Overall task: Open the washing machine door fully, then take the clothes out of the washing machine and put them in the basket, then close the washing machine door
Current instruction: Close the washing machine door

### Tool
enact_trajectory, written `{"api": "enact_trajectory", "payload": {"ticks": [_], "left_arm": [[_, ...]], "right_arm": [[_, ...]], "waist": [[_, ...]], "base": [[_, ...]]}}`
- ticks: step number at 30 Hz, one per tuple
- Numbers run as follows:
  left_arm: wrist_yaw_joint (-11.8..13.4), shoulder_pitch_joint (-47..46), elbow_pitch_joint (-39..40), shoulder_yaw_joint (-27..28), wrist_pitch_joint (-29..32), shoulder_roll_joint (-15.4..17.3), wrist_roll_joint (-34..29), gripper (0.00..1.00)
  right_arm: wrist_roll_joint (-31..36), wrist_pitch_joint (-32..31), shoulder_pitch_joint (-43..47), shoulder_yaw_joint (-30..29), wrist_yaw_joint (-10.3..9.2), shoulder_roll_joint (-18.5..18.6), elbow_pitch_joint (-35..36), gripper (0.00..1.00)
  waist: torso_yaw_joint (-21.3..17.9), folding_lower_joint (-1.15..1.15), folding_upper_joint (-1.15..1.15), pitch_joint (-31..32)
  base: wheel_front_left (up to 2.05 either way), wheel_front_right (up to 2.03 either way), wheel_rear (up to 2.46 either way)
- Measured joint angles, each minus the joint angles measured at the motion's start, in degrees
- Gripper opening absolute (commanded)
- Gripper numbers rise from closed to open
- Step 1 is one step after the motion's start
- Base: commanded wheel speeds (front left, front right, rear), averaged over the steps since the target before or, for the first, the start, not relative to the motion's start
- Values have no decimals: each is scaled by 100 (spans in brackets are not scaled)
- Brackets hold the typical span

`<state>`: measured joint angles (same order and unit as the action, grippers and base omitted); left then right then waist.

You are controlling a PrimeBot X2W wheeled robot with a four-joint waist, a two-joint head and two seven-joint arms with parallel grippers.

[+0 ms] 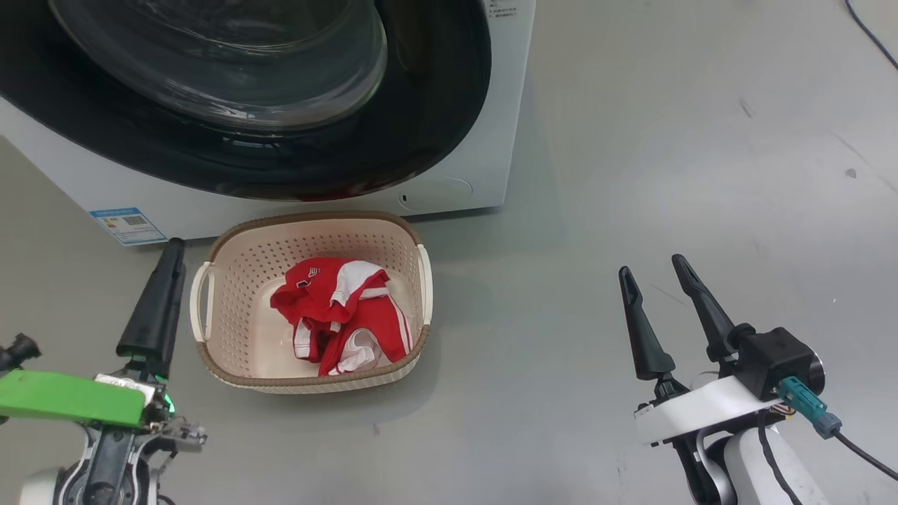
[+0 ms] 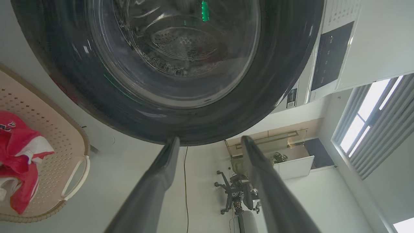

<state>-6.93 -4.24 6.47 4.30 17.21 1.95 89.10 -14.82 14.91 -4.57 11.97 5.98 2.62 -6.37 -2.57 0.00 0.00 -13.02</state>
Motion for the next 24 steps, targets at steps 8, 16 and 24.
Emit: {"api": "enact_trajectory", "payload": {"ticks": [8,16,24], "left_arm": [[0,15,639,-342,-1091,415,-2661,100],[-2,407,337,-766,-1889,887,-4721,100],[372,817,-18,-1060,-2408,893,-5987,100]], "right_arm": [[68,1,79,23,9,0,4,100],[98,0,177,-25,44,0,34,100],[127,0,424,-152,-9,-2,33,100]], "waist": [[270,0,0,301],[301,0,0,468],[321,0,0,637]], "base": [[0,0,0],[0,0,0],[0,0,0]]}}
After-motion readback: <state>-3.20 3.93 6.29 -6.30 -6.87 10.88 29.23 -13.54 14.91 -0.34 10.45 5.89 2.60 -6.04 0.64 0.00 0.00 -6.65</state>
